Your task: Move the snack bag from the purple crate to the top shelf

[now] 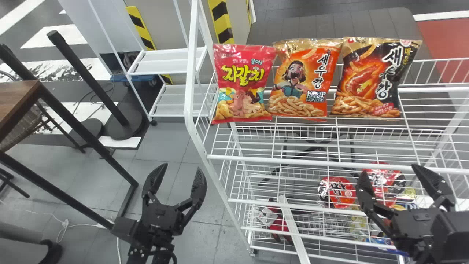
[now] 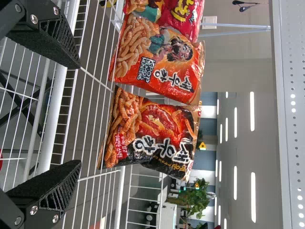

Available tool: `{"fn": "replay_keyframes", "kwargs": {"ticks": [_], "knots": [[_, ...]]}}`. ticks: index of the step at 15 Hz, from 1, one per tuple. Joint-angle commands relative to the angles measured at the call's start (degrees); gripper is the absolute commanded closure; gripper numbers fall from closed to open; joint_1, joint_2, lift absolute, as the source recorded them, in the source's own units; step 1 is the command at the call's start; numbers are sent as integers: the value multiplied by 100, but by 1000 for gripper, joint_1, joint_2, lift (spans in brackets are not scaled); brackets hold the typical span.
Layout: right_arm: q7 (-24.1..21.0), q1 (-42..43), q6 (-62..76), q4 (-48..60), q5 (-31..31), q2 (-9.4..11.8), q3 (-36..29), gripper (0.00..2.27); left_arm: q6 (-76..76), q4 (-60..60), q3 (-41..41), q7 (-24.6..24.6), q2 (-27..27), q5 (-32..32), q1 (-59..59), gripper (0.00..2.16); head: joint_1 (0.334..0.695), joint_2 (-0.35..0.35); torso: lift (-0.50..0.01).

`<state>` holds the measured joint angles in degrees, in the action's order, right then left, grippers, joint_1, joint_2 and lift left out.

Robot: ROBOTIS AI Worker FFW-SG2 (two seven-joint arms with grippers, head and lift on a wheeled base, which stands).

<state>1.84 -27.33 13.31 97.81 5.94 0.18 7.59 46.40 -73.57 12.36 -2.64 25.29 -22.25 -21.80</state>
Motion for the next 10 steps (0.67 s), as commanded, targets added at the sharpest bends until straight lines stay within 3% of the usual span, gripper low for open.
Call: {"fn": "replay_keyframes", "kwargs": {"ticks": [1,10], "knots": [[1,0,8,-8,4,-23,-3,107,-13,0,-6,0,-6,1,0,137,695,256,0],[-140,-9,219,-52,-40,-23,67,107,-13,9,-6,0,-24,1,0,137,695,256,-10]]}}
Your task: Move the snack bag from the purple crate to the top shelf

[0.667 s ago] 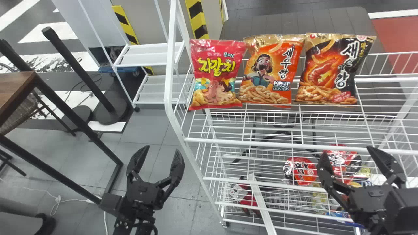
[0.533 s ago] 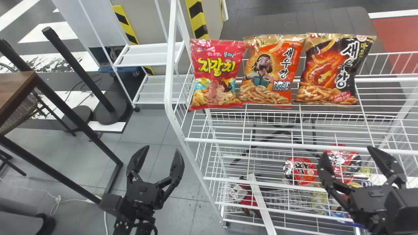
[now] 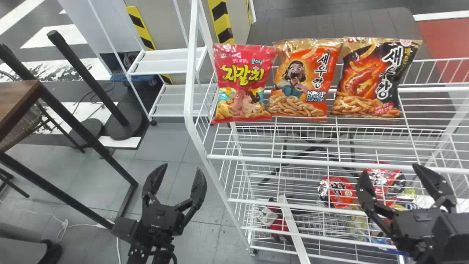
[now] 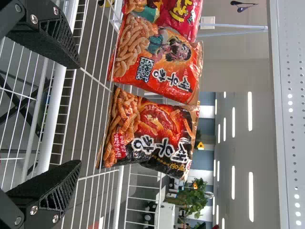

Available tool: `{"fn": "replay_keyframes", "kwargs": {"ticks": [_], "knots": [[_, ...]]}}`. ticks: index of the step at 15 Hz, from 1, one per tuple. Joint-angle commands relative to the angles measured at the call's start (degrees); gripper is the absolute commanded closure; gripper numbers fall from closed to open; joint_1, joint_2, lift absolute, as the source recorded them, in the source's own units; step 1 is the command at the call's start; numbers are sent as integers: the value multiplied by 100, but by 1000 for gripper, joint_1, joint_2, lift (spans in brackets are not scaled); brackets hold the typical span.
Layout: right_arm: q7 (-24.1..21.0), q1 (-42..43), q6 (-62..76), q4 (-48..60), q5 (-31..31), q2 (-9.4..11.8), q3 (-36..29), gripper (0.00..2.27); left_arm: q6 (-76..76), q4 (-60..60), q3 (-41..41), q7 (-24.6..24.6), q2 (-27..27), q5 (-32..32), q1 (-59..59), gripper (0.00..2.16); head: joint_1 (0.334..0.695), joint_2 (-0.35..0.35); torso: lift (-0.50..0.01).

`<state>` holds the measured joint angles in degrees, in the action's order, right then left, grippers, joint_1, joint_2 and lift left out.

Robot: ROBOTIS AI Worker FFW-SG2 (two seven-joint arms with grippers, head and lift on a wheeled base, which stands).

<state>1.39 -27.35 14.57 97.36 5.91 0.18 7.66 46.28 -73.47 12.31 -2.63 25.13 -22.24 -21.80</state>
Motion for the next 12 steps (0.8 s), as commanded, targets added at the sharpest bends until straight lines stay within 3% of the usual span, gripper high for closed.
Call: {"fn": "replay_keyframes", "kwargs": {"ticks": [1,12], "knots": [[-640,-25,428,-33,-143,-23,245,107,-1,0,-1,0,-9,1,0,137,695,256,-13],[-799,-95,867,-112,-64,-23,456,107,-19,9,-10,9,-26,-8,0,137,695,279,-57]]}}
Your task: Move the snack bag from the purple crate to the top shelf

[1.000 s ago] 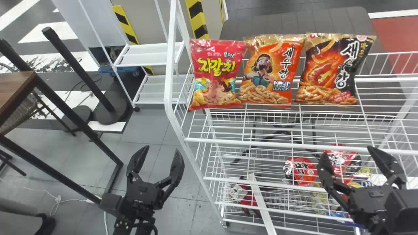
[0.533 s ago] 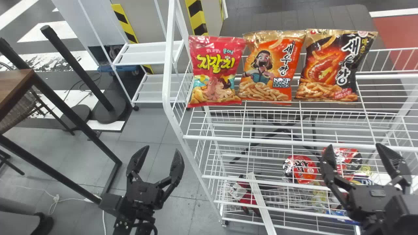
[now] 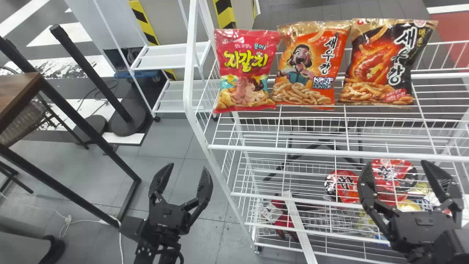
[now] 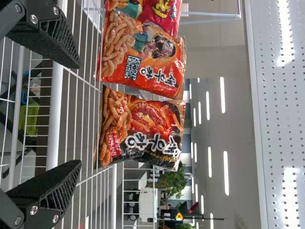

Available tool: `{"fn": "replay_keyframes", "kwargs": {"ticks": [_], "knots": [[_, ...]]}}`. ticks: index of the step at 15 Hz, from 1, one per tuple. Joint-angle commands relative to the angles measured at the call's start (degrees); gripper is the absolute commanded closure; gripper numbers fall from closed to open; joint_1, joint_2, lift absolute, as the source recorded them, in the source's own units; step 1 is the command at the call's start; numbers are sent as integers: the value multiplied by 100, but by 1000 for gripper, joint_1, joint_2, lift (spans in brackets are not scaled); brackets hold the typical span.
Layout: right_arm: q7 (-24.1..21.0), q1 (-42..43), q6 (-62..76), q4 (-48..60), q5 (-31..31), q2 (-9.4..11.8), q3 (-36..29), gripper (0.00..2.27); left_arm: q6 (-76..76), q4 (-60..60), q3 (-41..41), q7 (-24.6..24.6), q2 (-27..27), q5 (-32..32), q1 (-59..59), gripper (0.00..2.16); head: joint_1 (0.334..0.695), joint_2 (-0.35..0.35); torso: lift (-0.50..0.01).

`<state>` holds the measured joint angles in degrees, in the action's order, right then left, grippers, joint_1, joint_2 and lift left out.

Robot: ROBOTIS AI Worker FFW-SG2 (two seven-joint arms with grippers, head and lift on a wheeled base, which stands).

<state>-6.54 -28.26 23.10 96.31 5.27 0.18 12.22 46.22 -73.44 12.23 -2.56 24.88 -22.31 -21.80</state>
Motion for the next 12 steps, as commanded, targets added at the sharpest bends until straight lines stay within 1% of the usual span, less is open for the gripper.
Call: {"fn": "replay_keyframes", "kwargs": {"ticks": [1,12], "knots": [[-14,-4,14,-7,0,-23,0,107,-12,-3,-1,1,-1,-1,0,137,695,279,-61],[-14,-57,-3,64,0,-23,-18,107,-12,-3,8,1,43,7,0,137,695,278,-105]]}}
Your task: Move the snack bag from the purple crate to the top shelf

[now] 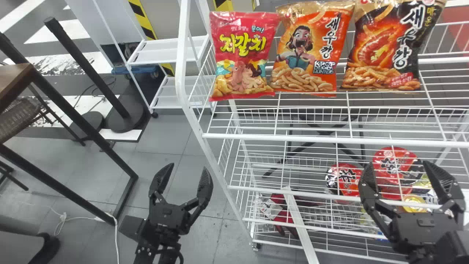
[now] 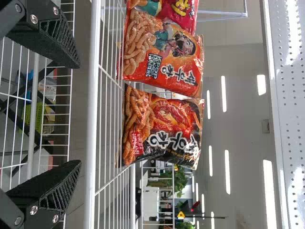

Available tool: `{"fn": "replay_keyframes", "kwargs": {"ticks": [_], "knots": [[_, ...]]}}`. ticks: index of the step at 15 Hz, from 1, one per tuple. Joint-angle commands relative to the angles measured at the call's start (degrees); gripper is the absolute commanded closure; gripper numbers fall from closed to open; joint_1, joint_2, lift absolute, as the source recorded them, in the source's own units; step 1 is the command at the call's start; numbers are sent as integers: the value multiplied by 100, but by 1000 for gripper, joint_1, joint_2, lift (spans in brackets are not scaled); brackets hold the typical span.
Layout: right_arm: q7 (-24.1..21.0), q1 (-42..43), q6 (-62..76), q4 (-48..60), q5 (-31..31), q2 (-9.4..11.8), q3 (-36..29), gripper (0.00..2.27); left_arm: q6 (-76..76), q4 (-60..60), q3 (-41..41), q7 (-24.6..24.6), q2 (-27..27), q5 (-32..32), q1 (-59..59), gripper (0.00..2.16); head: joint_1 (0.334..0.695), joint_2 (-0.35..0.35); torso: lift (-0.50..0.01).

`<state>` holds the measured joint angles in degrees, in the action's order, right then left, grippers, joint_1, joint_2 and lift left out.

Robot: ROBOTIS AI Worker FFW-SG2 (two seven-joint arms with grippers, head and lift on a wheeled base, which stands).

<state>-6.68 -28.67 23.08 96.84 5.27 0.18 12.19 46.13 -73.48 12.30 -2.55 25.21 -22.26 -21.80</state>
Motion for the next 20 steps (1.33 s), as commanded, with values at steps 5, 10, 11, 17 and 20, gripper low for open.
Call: {"fn": "replay_keyframes", "kwargs": {"ticks": [5,10,11,17,20], "knots": [[0,-86,-2,28,0,-23,-76,107,-4,0,18,0,28,2,9,137,695,274,-124],[0,-86,-37,28,0,-23,-94,107,-22,0,18,0,28,-7,26,137,695,268,-144],[0,-86,-37,19,0,-23,-103,107,-22,0,18,-9,28,-7,26,137,695,267,-148],[-18,-69,-2,-51,0,-23,-147,107,-22,27,18,0,11,-7,26,137,695,263,-172],[-26,-69,16,-60,0,-23,-147,107,-22,27,18,-9,2,2,26,134,695,260,-184]]}}
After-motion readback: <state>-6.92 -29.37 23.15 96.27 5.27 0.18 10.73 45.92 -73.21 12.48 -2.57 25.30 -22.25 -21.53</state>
